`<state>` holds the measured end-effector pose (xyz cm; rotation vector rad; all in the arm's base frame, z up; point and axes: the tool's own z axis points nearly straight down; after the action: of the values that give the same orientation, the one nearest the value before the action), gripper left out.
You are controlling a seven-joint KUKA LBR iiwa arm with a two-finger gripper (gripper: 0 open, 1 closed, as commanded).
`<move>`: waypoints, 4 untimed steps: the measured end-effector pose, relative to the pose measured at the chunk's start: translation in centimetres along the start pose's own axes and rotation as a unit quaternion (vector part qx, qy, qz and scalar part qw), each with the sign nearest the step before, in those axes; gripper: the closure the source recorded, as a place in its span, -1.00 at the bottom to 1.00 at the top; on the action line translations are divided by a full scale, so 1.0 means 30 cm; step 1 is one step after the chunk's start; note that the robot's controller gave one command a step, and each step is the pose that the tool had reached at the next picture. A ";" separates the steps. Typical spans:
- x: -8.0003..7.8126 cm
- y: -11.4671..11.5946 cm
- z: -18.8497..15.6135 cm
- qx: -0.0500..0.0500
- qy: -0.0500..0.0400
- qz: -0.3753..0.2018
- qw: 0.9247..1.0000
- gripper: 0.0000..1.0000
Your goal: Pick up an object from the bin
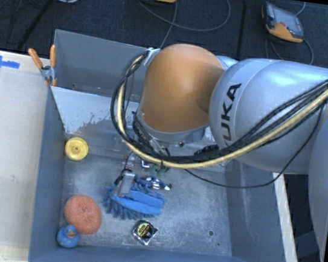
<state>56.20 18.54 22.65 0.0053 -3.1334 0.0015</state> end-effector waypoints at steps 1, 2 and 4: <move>-0.005 -0.003 -0.016 -0.001 -0.004 0.002 1.000 -1.00; 0.016 -0.093 0.144 -0.001 -0.007 -0.013 1.000 -1.00; 0.082 -0.311 0.473 0.000 -0.003 -0.088 0.996 1.00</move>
Offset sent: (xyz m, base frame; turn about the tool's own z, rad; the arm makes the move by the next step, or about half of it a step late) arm -0.0171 -0.0750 -0.1234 -0.0627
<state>53.64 9.18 8.50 0.2809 -3.1272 -0.0007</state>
